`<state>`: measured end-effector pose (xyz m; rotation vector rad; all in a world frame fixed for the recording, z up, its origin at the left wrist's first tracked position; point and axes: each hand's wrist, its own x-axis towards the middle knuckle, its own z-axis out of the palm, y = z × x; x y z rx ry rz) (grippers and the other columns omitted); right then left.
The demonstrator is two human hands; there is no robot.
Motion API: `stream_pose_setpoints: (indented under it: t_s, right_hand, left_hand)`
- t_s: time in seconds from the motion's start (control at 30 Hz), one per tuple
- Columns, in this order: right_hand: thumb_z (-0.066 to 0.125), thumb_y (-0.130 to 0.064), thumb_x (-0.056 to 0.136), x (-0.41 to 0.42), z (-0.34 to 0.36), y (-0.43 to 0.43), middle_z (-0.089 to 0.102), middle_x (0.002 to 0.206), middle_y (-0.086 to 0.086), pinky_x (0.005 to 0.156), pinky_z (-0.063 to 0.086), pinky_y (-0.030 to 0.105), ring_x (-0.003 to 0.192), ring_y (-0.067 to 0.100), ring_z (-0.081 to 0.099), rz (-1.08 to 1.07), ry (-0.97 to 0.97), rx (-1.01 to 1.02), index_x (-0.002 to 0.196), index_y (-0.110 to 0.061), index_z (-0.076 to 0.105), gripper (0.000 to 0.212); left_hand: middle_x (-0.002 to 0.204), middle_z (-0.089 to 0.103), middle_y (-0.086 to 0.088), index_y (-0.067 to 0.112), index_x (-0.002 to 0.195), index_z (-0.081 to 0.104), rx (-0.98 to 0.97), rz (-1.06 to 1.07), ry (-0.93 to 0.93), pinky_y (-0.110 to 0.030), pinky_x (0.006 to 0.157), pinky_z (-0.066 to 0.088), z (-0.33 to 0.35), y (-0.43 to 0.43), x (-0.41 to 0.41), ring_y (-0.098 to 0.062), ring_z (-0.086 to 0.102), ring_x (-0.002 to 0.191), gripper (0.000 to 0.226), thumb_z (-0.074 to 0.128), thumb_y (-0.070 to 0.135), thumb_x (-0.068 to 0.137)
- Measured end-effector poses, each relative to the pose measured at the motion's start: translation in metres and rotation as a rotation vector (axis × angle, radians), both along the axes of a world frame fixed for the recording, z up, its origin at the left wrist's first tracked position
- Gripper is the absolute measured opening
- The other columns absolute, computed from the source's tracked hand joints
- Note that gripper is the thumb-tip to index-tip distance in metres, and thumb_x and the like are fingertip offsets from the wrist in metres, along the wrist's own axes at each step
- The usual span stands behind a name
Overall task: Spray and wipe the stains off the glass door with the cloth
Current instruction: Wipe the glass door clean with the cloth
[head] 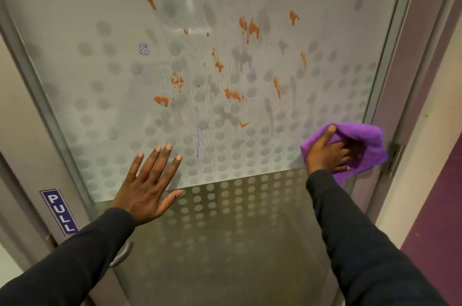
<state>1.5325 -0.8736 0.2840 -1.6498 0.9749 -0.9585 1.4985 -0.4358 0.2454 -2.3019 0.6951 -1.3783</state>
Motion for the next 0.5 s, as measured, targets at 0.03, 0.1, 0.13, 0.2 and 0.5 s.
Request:
stream_pose_setpoints:
  t_s: [0.03, 0.1, 0.13, 0.2, 0.5]
  right_hand:
    - [0.022, -0.065, 0.102, 0.002, 0.004, -0.008, 0.01, 0.168, 0.023, 0.122, 0.005, 0.065, 0.155, 0.041, 0.009, -0.016, -0.012, 0.015, 0.161, -0.003, 0.009, 0.087]
    - [0.022, -0.065, 0.101, 0.007, 0.013, -0.013, 0.012, 0.168, 0.023, 0.123, 0.004, 0.065, 0.155, 0.041, 0.011, -0.051, -0.053, 0.055, 0.162, -0.004, 0.005, 0.088]
    - [0.023, -0.065, 0.101, 0.008, 0.016, -0.011, 0.012, 0.168, 0.023, 0.123, 0.004, 0.064, 0.155, 0.041, 0.011, -0.068, -0.074, 0.071, 0.161, -0.004, 0.003, 0.088]
    - [0.024, -0.064, 0.101, 0.007, 0.019, 0.002, 0.013, 0.168, 0.024, 0.123, 0.005, 0.062, 0.155, 0.041, 0.011, -0.076, -0.095, 0.065, 0.161, -0.002, 0.004, 0.088]
    - [0.032, -0.06, 0.099, -0.027, -0.048, 0.199, 0.014, 0.165, 0.031, 0.121, 0.011, 0.068, 0.154, 0.051, 0.004, 0.235, -0.069, -0.67, 0.154, 0.011, 0.026, 0.09]
  left_hand:
    - [0.166, 0.017, -0.015, 0.016, 0.157, 0.025, 0.015, 0.001, -0.017, -0.052, 0.122, 0.015, 0.001, 0.001, 0.001, -0.031, 0.016, 0.153, 0.081, 0.038, 0.064, 0.093]
    - [0.165, 0.018, -0.015, 0.016, 0.157, 0.027, 0.036, -0.001, -0.042, -0.051, 0.122, 0.016, 0.003, 0.003, 0.002, -0.031, 0.017, 0.153, 0.08, 0.039, 0.063, 0.093]
    - [0.165, 0.019, -0.015, 0.016, 0.157, 0.027, 0.044, -0.001, -0.049, -0.051, 0.122, 0.017, 0.003, 0.003, 0.003, -0.031, 0.017, 0.153, 0.079, 0.04, 0.063, 0.093]
    - [0.165, 0.02, -0.016, 0.016, 0.156, 0.029, 0.057, 0.001, -0.067, -0.051, 0.121, 0.018, 0.003, 0.004, 0.004, -0.032, 0.018, 0.153, 0.08, 0.043, 0.062, 0.093]
    - [0.165, 0.02, -0.016, 0.016, 0.156, 0.029, 0.051, 0.005, -0.075, -0.05, 0.123, 0.015, 0.003, 0.002, 0.005, -0.032, 0.019, 0.152, 0.08, 0.044, 0.062, 0.092]
